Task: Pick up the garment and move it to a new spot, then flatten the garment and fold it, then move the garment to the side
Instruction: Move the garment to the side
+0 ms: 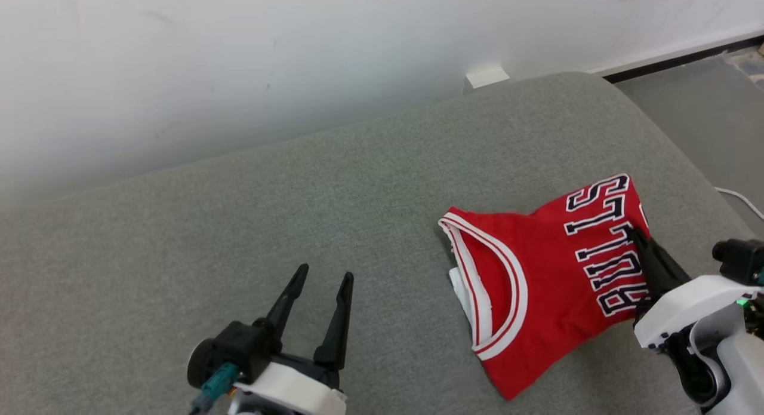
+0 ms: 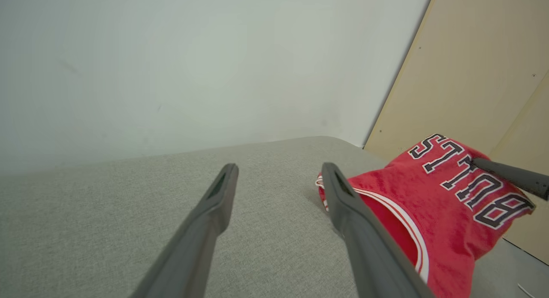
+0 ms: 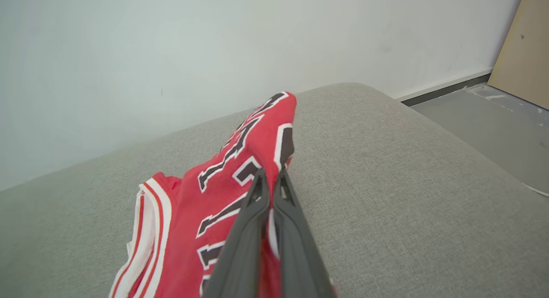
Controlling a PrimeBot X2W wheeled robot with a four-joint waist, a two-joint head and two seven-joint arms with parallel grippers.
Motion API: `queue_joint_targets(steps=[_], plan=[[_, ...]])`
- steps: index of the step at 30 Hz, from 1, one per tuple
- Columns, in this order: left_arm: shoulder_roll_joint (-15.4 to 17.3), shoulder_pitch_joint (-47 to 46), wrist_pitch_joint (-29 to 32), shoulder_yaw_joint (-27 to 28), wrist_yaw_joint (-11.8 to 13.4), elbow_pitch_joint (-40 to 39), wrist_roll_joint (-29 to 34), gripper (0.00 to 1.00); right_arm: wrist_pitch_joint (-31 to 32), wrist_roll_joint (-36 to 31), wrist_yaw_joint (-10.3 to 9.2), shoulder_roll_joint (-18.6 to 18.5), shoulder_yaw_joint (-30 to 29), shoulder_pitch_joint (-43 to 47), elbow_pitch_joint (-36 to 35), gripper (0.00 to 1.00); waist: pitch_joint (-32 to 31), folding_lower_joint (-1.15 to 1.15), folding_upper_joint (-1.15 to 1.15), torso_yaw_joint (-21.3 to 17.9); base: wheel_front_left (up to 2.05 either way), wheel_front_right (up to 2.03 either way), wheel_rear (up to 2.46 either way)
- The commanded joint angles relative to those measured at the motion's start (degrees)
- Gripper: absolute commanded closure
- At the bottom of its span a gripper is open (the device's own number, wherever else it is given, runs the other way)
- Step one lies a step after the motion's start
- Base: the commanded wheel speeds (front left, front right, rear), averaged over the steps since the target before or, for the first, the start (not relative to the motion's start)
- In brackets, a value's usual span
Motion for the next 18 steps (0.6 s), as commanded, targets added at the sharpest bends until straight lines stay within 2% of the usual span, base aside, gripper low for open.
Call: queue_joint_targets(steps=[1, 9, 18], plan=[[0.26, -1.18, 0.00, -0.21, 0.10, 0.19, 1.08, 0.00, -0.79, 0.63, -0.11, -0.31, -0.35, -2.15, 0.32, 1.00, 2.16, 0.00, -0.01, 0.06, 0.00, 0.00, 0.00], [0.89, -5.29, 0.00, -0.09, -0.54, 1.17, 3.83, 0.00, -3.32, 3.81, -0.10, -3.57, -0.75, -10.54, 4.61, 1.00, 10.68, 0.00, -0.01, 3.02, 0.00, 0.00, 0.00], [1.55, -8.78, 0.00, 0.10, -1.18, 1.43, 5.65, 0.00, -7.51, 7.76, -0.10, -9.48, -2.73, -20.18, 12.55, 1.00, 17.80, 0.00, -0.01, 5.49, 0.00, 0.00, 0.00]])
